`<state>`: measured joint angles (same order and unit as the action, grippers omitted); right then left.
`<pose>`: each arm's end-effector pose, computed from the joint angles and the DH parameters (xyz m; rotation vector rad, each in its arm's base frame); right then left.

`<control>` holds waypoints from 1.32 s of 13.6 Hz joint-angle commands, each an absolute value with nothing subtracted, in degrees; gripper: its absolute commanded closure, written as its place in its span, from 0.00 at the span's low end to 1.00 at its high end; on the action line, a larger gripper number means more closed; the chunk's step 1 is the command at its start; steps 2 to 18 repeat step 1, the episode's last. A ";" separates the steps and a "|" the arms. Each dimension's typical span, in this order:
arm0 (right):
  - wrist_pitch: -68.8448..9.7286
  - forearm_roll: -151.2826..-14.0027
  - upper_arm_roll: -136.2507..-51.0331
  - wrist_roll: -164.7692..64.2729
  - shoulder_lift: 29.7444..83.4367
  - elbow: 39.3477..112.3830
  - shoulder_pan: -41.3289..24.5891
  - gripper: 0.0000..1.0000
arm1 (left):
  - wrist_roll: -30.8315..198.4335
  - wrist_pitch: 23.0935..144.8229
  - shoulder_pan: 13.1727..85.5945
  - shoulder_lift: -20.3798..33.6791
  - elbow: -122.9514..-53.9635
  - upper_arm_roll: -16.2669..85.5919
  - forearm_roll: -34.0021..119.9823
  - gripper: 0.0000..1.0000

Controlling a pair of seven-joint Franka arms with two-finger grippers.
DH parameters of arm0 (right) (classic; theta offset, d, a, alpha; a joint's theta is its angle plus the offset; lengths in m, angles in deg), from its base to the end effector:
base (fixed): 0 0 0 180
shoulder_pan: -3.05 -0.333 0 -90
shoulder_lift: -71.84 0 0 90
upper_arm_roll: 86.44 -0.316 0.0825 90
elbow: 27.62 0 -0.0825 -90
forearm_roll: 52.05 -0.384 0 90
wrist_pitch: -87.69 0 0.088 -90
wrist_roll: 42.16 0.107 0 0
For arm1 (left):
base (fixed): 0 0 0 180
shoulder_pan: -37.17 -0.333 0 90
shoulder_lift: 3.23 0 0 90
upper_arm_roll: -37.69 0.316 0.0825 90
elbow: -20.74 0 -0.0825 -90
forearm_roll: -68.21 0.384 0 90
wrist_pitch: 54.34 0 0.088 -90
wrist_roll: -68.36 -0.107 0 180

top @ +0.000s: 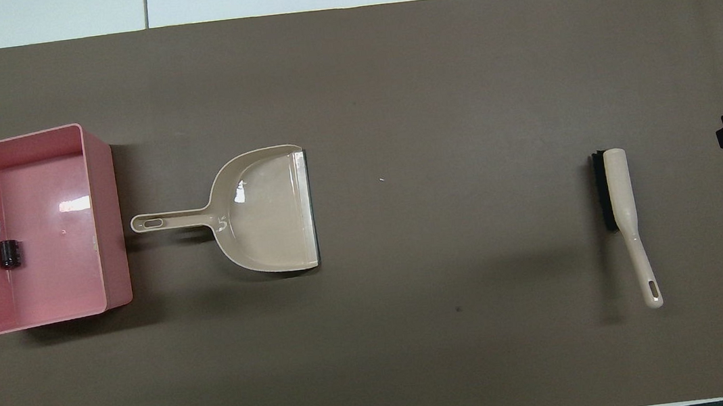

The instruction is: Clean e-waste and dump in bin

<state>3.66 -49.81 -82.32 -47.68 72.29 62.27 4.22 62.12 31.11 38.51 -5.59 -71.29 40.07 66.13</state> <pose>0.5380 -0.0545 0.6211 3.1085 0.0028 -0.1519 0.5328 0.0060 0.6237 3.0937 -0.1430 -0.1102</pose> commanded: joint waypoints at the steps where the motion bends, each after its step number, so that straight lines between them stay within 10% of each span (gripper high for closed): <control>1: 3.58 -49.94 -82.84 -48.40 73.16 62.99 4.99 0.01 | 61.59 32.06 38.22 -6.57 -72.77 39.98 67.07 0.01; 18: 3.58 -49.94 -82.84 -48.40 73.16 62.99 4.99 0.01 | 61.59 32.06 38.22 -6.57 -72.77 39.98 67.07 0.01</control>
